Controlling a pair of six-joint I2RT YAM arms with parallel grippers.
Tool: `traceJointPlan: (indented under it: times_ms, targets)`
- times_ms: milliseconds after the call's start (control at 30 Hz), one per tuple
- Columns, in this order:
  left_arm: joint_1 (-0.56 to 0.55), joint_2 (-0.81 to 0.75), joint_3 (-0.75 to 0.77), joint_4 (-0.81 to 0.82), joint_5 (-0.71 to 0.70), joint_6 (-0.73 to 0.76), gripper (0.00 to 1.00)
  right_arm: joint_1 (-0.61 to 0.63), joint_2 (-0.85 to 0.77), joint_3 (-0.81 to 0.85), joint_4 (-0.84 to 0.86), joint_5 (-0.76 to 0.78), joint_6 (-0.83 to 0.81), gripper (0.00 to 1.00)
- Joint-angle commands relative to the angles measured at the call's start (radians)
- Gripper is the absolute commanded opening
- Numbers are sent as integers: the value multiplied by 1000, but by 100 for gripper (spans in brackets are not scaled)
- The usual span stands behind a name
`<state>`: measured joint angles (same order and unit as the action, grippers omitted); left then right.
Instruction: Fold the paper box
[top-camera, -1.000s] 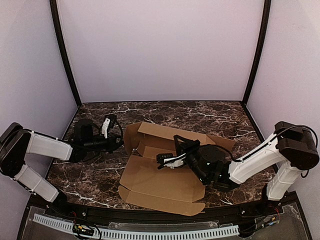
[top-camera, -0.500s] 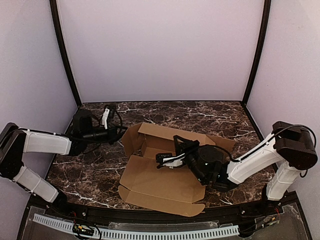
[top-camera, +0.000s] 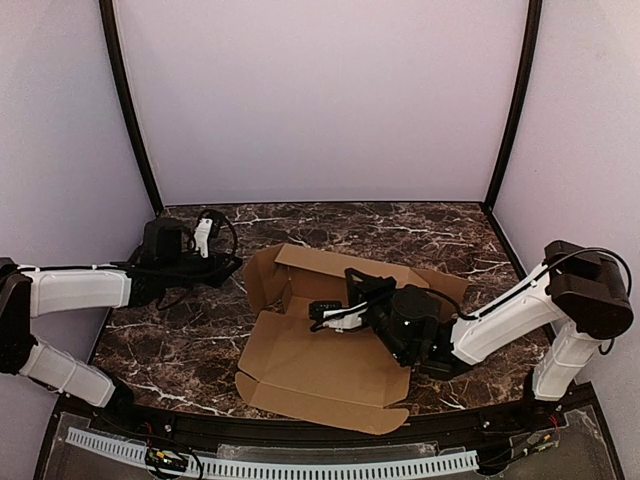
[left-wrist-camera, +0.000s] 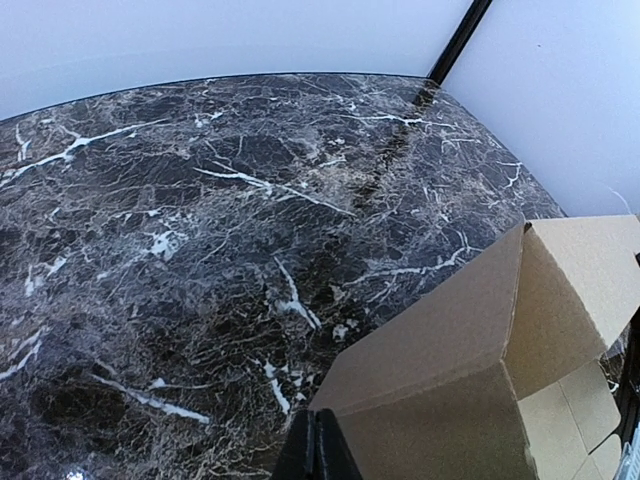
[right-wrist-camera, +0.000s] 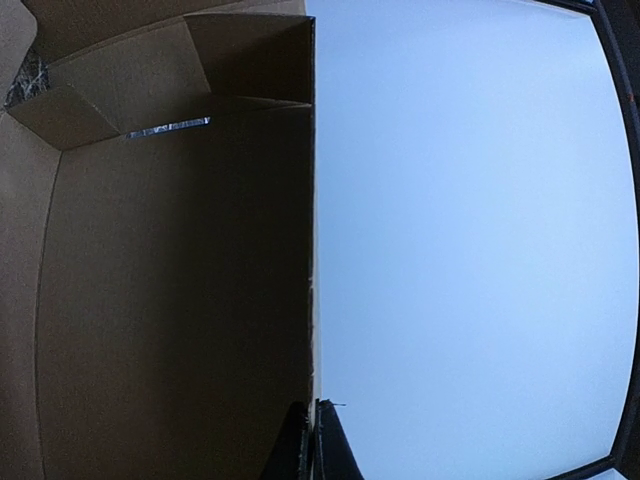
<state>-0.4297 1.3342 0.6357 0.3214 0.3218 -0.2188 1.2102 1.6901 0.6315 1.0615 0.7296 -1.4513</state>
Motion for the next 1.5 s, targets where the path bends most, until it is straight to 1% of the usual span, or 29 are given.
traceJointPlan:
  times_ms: [0,200,233,367,500,600,700,767,833,933,1100,1200,1333,1400,1467]
  targets:
    - [-1,-47,23,-125,-61,-36,1,-11,49,6,-86,-10,64,0]
    - [-1,-26,83,-294,-40,-100,1,-12,61,25,-99,-12,73,0]
    - [-1,-24,96,-350,-42,-120,1,-12,62,26,-102,-12,74,0]
    - [-1,-52,107,-473,-79,-172,1,-15,61,25,-111,-9,92,0]
    - [-2,-116,77,-545,-109,-240,1,-21,62,21,-114,-8,103,0]
    - [-15,-149,30,-582,-93,-287,1,-22,55,19,-115,-6,110,0]
    - [-51,-173,-14,-583,-62,-344,1,-21,51,16,-118,-5,112,0]
    - [-83,-187,-54,-552,-27,-391,1,-21,49,16,-119,-4,113,0]
    - [-119,-196,-106,-474,24,-450,1,-21,49,16,-119,-4,114,0]
    - [-152,-183,-189,-317,53,-529,1,-22,50,17,-115,-3,118,0]
    - [-164,-75,-253,-134,86,-570,1,-21,50,12,-120,3,124,0]
    - [-166,10,-266,13,117,-606,1,-20,43,4,-123,9,129,0]
    - [-171,145,-254,103,120,-618,1,-21,31,-6,-134,16,140,0]
    - [-172,189,-239,109,113,-609,1,-21,26,-11,-136,20,141,0]
    - [-172,216,-224,82,86,-593,1,-20,17,-19,-137,26,143,0]
